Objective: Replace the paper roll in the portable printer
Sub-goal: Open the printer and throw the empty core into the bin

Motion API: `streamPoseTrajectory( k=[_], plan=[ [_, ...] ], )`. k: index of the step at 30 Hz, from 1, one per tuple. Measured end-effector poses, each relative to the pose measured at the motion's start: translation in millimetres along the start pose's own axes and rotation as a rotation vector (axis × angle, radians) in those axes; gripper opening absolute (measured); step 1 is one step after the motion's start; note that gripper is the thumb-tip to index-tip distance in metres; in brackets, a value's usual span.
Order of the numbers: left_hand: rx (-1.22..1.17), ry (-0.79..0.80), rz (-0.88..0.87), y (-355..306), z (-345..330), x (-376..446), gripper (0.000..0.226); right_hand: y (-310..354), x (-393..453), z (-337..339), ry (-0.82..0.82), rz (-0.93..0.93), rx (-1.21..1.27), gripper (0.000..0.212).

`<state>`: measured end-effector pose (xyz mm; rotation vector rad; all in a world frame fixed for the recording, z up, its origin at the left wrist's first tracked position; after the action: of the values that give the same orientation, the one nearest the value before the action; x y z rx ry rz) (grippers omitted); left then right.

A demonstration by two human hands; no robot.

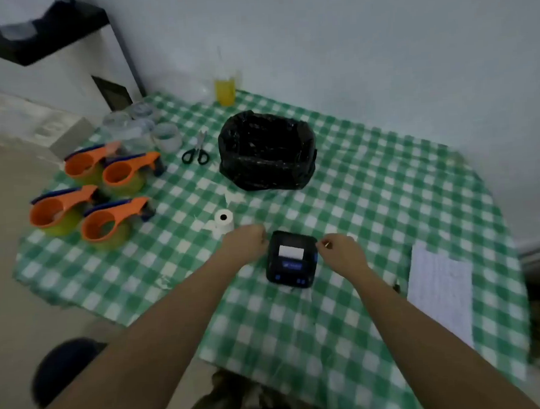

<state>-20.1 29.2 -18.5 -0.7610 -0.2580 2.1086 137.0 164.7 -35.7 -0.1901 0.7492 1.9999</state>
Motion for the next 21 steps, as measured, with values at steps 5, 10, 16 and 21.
streamPoseTrajectory(
  k=[5, 10, 16, 21],
  plan=[
    [-0.095, 0.061, 0.026, 4.7, -42.5, 6.0, 0.046, -22.5, 8.0, -24.5, 0.083, -0.164, 0.134, 0.027],
    [-0.197, 0.046, 0.059, 3.8, -63.3, 12.5, 0.049, -35.6, 20.2, -31.9, 0.176, -0.287, 0.379, 0.021],
    [-0.26, 0.01, 0.107, 6.8, -68.6, 15.1, 0.045, -25.1, 43.2, -22.7, 0.344, -0.386, 0.186, 0.025],
    [-0.382, -0.021, 0.134, 10.7, -71.5, 14.9, 0.042, -15.7, 52.5, -22.2, 0.412, -0.443, 0.098, 0.021]
  ],
)
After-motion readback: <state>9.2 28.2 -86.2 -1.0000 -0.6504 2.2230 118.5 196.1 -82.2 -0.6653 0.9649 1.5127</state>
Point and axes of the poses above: each hand's wrist, its own x-axis towards the middle knuckle, its own z-axis out of the back of the hand, y = z × x, the point moved 4 cm from there along x, towards the middle knuckle, and after that the axes turned 5 degrees about -z, right-handed, at the moved point
